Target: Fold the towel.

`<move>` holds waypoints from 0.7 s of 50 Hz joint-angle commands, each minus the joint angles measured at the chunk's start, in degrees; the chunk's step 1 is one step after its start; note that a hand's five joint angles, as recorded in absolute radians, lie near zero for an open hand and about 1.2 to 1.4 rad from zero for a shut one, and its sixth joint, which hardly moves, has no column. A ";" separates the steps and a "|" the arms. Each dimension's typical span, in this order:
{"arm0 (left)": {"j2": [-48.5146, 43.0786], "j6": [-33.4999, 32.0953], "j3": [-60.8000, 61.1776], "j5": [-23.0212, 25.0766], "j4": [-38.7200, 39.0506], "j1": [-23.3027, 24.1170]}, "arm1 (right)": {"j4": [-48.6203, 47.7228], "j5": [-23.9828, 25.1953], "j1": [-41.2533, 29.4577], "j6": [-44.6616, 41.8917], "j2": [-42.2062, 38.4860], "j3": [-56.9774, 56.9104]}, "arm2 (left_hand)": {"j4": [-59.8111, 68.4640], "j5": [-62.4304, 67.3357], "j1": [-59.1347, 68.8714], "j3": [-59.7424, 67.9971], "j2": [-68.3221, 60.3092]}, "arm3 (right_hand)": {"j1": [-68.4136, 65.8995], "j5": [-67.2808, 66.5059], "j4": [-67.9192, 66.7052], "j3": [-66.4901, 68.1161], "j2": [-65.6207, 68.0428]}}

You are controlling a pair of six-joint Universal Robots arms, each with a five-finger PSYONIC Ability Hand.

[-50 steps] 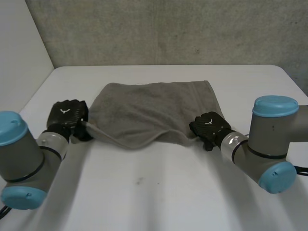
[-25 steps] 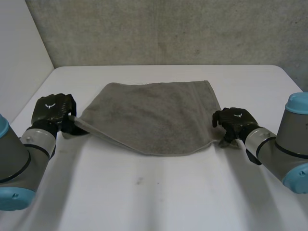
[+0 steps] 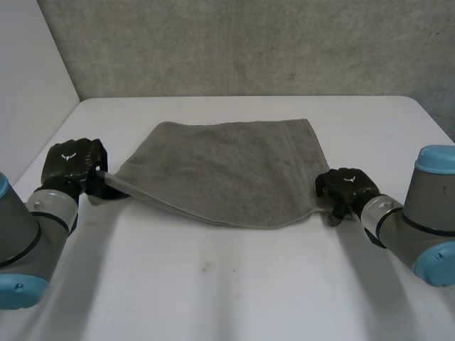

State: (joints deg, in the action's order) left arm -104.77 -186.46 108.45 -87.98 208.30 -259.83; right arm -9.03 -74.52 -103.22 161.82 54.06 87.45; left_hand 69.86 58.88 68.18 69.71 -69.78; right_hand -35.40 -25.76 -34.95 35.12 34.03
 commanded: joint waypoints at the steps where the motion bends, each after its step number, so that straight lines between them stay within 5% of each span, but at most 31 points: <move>1: 0.00 -0.04 0.01 0.00 0.00 -0.06 | -0.46 -0.01 -0.14 0.25 -1.85 -1.41 | 10.14 11.12 11.82 10.29 -10.22 | -2.60 -2.25 -3.06 2.89 3.98; 4: 0.00 -0.04 0.01 0.00 0.00 -0.06 | -0.63 -0.01 -0.22 0.34 -2.38 -1.94 | 10.14 11.12 11.82 10.29 -10.22 | -9.50 -9.14 -9.96 9.79 10.87; 6: 0.00 -0.04 0.01 0.00 0.00 -0.06 | -1.86 -0.36 -0.22 0.60 -2.46 -2.29 | 10.14 11.12 11.82 10.29 -10.22 | -35.58 -35.23 -36.04 35.87 36.95; 8: 0.00 -0.04 0.01 0.00 -0.09 -0.06 | -3.08 -1.23 0.04 1.12 -2.12 -2.20 | 10.14 11.12 11.82 10.29 -10.22 | -44.51 -44.15 -44.96 44.80 45.88; 14: 0.00 -0.04 0.01 0.00 -0.09 -0.06 | -8.36 -7.91 1.70 1.83 5.15 -0.01 | 10.14 11.12 11.82 10.29 -10.22 | -44.60 -44.24 -45.05 44.88 45.97; 23: 2.20 -0.04 -0.17 -0.09 -0.88 -0.24 | -7.75 -5.11 2.15 0.43 17.84 2.63 | 10.14 11.12 11.82 10.29 -10.22 | -44.60 -44.24 -45.05 44.88 45.97; 35: 23.63 -0.30 -8.06 5.79 -15.44 -0.68 | 21.87 -1.86 2.50 -8.71 36.65 -11.60 | 10.14 11.12 11.82 10.29 -10.22 | -44.60 -44.24 -45.05 44.88 45.97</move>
State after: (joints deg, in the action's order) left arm -89.89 -186.71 106.01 -85.80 201.52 -260.15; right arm 0.53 -76.57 -100.97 156.39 84.47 84.45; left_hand 69.87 58.88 68.18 69.72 -69.78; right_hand -76.67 -66.97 -76.82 76.36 75.90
